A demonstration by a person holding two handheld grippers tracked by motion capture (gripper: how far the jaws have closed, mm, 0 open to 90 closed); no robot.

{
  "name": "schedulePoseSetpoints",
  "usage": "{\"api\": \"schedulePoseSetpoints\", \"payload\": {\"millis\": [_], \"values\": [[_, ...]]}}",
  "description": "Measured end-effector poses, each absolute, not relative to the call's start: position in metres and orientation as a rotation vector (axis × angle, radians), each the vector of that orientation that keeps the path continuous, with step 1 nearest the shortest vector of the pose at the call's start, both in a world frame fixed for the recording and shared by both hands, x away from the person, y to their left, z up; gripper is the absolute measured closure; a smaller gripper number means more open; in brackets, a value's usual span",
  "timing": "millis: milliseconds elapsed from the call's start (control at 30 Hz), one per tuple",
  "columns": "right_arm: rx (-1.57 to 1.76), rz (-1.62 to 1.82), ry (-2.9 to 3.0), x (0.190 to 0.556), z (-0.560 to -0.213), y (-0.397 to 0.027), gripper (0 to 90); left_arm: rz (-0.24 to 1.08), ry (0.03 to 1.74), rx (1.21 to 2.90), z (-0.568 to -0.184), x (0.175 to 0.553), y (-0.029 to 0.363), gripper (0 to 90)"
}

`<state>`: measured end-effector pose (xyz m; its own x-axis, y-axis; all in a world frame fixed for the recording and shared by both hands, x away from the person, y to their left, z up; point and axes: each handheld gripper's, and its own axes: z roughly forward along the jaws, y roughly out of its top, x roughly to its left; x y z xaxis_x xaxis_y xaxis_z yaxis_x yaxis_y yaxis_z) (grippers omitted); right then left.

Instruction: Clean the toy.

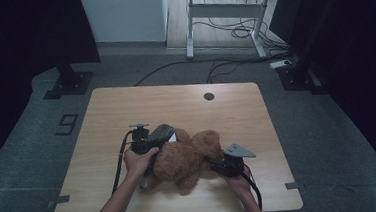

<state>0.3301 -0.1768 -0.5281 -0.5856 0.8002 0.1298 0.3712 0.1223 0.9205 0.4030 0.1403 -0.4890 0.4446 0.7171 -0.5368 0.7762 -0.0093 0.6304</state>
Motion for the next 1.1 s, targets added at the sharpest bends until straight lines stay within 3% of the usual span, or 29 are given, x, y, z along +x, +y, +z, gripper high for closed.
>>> {"api": "schedulePoseSetpoints", "payload": {"millis": [200,333,567,767,833,1100], "values": [[1.164,1.45,2.002,0.333,-0.528,-0.179,49.7,-0.075,1.286,1.731,-0.484,0.401,0.149,78.6],[1.184,1.453,1.998,0.334,-0.529,-0.181,49.0,-0.003,1.229,1.725,-0.456,0.394,0.151,78.2],[1.185,1.443,1.992,0.333,-0.529,-0.179,48.2,0.142,1.03,1.892,-0.412,0.387,0.081,78.2],[1.162,1.428,1.991,0.331,-0.53,-0.18,47.5,0.088,0.963,2.008,-0.425,0.398,-0.004,77.8],[1.16,1.423,1.993,0.33,-0.53,-0.18,47.4,0.143,0.951,2.073,-0.435,0.398,-0.019,77.6],[1.162,1.399,1.987,0.33,-0.531,-0.18,47.0,0.273,0.987,2.108,-0.444,0.398,0.0,78.1]]}}
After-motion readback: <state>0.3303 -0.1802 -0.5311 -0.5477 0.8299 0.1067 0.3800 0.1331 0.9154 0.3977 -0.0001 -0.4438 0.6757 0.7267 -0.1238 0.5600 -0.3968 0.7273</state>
